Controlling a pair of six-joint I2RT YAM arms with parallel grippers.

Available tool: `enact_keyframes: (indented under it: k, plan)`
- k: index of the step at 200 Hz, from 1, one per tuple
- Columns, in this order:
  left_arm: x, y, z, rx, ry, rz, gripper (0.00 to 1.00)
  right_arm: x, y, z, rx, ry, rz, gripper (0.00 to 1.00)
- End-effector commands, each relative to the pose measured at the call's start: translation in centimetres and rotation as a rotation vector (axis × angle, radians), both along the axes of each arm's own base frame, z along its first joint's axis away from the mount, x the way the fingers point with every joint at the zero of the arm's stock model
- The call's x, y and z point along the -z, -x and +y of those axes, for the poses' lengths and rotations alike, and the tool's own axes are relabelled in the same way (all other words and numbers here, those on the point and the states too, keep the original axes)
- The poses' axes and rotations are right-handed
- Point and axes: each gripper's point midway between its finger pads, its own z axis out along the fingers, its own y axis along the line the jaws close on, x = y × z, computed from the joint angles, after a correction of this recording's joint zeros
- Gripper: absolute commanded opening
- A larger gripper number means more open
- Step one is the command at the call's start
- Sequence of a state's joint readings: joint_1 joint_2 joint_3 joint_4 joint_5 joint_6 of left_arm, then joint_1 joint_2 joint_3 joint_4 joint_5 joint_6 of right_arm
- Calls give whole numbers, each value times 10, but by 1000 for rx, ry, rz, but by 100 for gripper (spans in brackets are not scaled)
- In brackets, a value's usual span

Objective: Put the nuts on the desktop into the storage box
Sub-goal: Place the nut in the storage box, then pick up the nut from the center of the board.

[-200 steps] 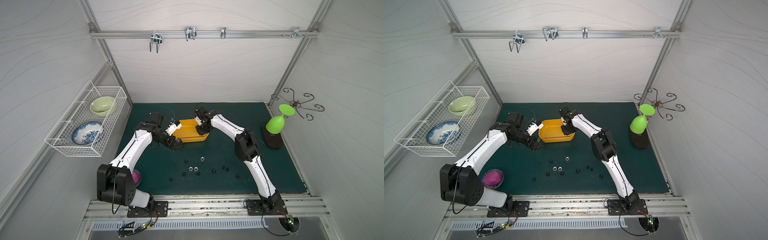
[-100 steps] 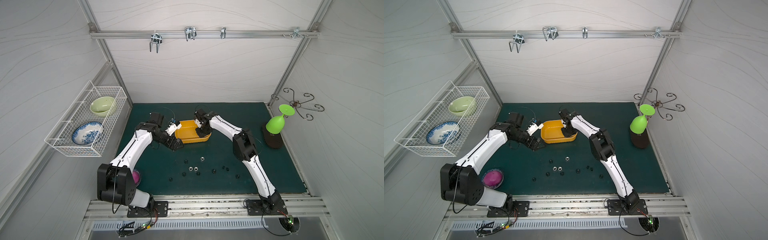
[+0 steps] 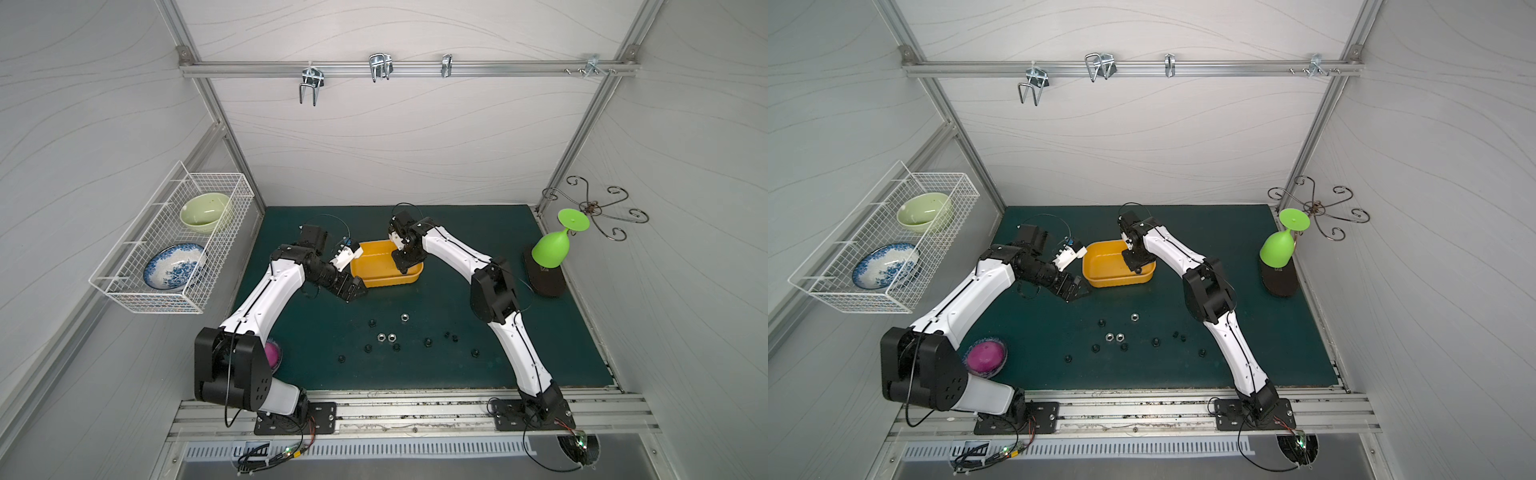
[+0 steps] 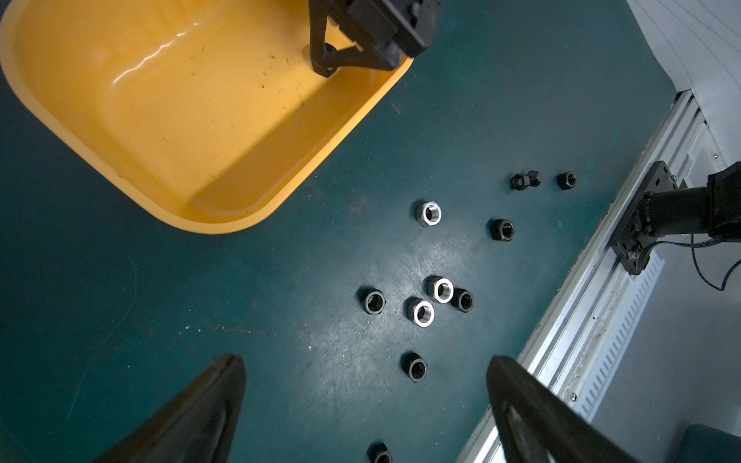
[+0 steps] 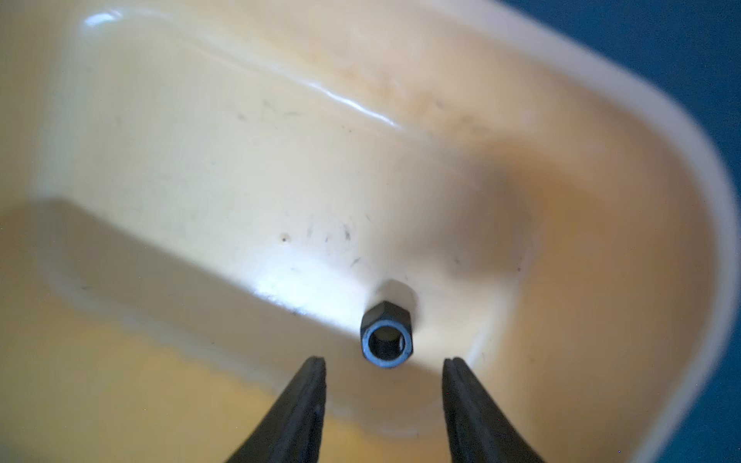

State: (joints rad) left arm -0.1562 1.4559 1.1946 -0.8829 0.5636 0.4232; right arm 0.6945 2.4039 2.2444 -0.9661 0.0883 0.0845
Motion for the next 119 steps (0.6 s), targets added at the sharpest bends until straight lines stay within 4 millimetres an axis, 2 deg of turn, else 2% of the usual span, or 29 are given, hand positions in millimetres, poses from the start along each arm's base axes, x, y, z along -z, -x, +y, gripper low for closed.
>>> enact_keyframes:
  k: [1, 13, 43, 65, 90, 119]
  plan:
    - [-6, -4, -2, 11, 4, -25, 99, -63, 3, -1, -4, -49, -83, 59]
    - [-7, -4, -2, 10, 3, -27, 99, -75, 4, -3, -5, -58, -99, 63]
    - [-9, -5, -2, 12, 4, -32, 99, -113, 11, -13, -3, -76, -145, 62]
    - [-13, -5, -5, 24, 26, -34, 99, -138, 25, -28, -2, -79, -170, 63]
    - [-20, -6, -12, 47, 63, -33, 99, -156, 49, -46, -6, -89, -176, 64]
    - [-32, -1, -23, 107, 129, -33, 99, -166, 82, -72, 2, -72, -170, 98]
